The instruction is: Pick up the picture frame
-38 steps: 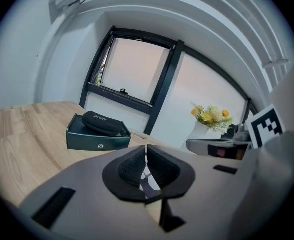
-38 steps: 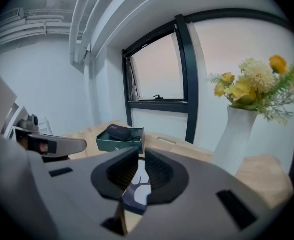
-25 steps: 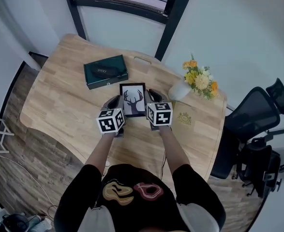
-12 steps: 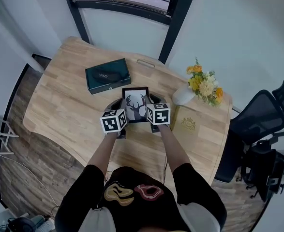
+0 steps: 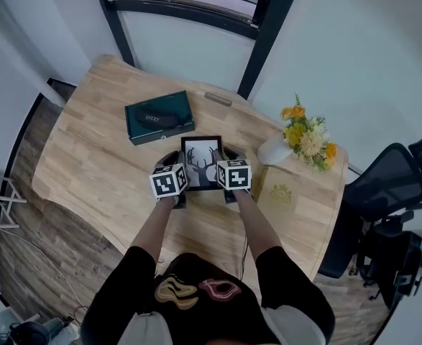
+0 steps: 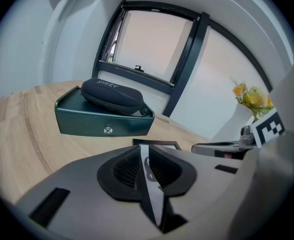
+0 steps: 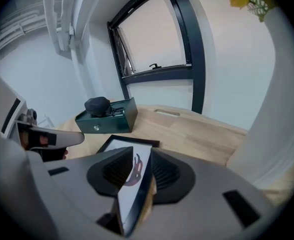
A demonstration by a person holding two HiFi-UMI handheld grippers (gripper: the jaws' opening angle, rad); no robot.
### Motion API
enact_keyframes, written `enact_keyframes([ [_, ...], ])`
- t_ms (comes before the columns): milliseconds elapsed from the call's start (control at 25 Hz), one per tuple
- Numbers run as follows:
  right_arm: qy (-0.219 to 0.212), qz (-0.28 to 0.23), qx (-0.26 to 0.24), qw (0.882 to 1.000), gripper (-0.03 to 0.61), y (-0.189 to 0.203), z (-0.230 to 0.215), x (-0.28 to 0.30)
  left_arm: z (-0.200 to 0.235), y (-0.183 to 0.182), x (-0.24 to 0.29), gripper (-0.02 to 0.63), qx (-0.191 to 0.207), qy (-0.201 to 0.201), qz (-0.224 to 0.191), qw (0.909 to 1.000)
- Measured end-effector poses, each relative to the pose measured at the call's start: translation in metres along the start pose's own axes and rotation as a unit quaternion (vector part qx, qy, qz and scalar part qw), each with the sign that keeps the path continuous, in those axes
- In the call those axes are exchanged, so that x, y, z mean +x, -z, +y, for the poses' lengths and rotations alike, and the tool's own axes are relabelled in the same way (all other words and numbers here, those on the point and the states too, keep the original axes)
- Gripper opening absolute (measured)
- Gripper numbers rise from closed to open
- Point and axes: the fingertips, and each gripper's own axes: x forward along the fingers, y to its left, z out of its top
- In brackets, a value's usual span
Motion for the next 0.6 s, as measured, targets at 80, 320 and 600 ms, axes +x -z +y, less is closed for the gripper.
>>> enact_keyframes([
  [80, -0.007, 0.011, -0.001, 1.0, 0.117, 0.005, -0.001, 0.006, 0.005, 0.004, 0.005, 0.109, -0.008, -0.008, 0.012, 0.9999],
  [320, -0.002, 0.029, 0.012, 1.0, 0.13, 0.014, -0.009, 0.018, 0.011, 0.016, 0.019, 0.121, -0.012, -0.02, 0.04, 0.9989],
  [600, -0.009, 0.042, 0.028, 0.999, 0.173, 0.023, -0.007, 0.028, 0.012, 0.03, 0.032, 0.147, -0.012, -0.025, 0.076, 0.9967],
])
